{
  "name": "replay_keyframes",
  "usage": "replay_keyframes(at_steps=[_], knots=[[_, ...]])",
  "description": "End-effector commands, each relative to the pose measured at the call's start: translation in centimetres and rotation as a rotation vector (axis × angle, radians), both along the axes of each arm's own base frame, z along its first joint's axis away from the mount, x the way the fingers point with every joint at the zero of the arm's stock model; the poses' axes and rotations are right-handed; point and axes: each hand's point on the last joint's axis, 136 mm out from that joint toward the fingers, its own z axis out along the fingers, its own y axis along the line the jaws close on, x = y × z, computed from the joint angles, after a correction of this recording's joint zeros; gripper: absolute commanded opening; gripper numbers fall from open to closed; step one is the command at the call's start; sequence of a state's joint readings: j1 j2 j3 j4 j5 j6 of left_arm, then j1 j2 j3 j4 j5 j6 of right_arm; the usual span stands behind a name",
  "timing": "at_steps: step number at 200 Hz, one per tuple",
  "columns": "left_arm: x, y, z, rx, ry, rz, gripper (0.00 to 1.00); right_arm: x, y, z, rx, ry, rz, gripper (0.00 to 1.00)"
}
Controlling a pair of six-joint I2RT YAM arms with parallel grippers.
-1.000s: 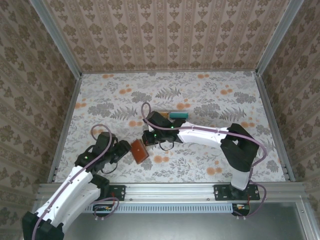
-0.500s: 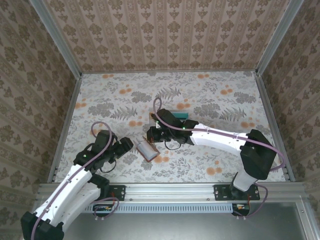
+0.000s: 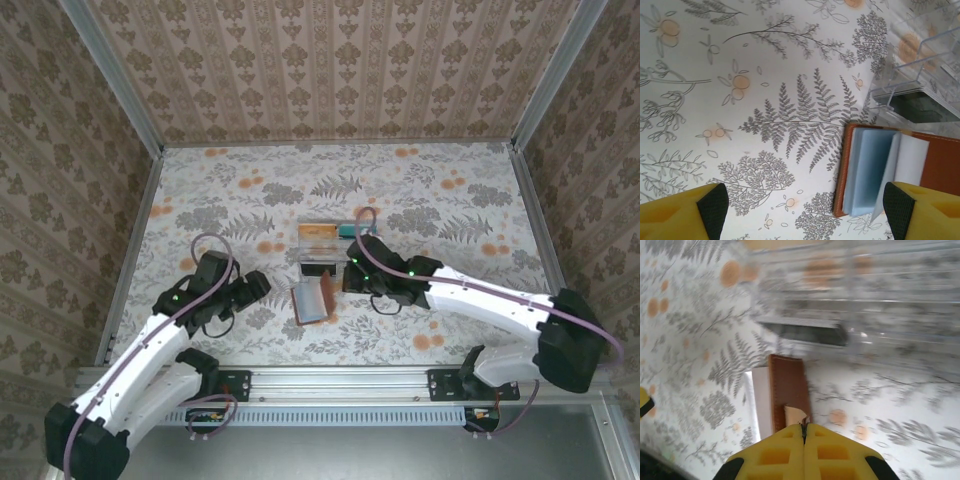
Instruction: Take the credit cards out of the card holder
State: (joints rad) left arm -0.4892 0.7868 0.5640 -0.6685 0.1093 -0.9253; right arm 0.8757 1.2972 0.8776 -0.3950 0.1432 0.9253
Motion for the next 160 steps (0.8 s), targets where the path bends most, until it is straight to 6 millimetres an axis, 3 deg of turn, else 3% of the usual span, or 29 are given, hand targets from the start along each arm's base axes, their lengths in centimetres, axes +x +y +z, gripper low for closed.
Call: replay_keyframes(at_steps=[1,62,103,125,160], knots=[[0.8,-0.9,1.5,-0.001,-0.027,-0.080,0.84,-0.8,-4.4,-2.2,-0.109,0.041,-0.139,0.00],[1.4,-4.2,3.1,-0.080,-0.028,-0.240,0.81,-1.5,-6.0,-5.8,-0.194,0.119,-0.137,0.00],[0.9,-8.9,3.7,-0.195,-0.027,-0.363,0.73,-1.8,-7.6,-7.3,-0.272,0.149,-0.132,0.00],[0.7,-11.4,3.4,-0.217,-0.029,-0.399,0.72,-1.8,-7.2,-7.8,-0.251,0.152,-0.093,0.00],[0.4,-13.6,1.3,-0.177,0.023,-0.401,0.67,-2.0,-6.5,-8.4,-0.221,0.150,-0.032,0.00]])
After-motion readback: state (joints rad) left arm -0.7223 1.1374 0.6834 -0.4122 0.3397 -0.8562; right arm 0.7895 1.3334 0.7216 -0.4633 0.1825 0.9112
